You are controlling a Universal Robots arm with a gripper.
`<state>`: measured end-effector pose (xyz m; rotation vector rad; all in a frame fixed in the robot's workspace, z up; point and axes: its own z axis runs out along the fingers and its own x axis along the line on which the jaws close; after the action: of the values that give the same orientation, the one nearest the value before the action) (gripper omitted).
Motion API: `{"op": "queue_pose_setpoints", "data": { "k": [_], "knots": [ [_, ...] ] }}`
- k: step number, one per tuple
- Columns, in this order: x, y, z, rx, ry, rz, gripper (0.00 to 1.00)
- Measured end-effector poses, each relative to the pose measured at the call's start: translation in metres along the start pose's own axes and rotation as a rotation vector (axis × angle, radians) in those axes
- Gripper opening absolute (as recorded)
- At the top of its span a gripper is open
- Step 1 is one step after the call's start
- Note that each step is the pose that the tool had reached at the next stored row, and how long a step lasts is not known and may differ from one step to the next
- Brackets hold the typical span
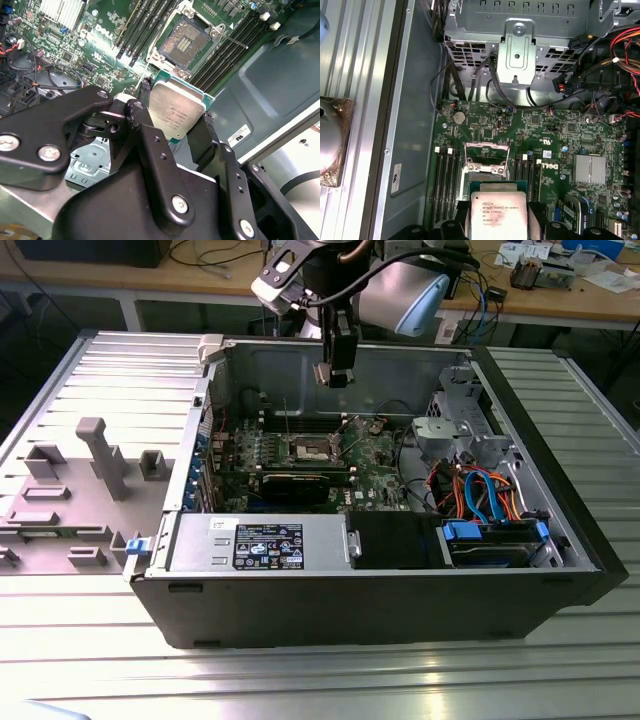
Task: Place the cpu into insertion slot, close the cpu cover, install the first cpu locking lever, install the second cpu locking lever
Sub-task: 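Place the cpu into insertion slot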
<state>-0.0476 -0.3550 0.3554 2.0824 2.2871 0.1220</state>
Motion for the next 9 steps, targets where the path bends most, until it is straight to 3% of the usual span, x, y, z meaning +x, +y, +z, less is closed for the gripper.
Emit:
{"op": "queue_pose_setpoints", "data": {
  "k": [9],
  "knots": [
    [0.0000, 0.0000, 0.0000, -0.0003, -0.0015, 0.016, 0.55]
  ]
}}
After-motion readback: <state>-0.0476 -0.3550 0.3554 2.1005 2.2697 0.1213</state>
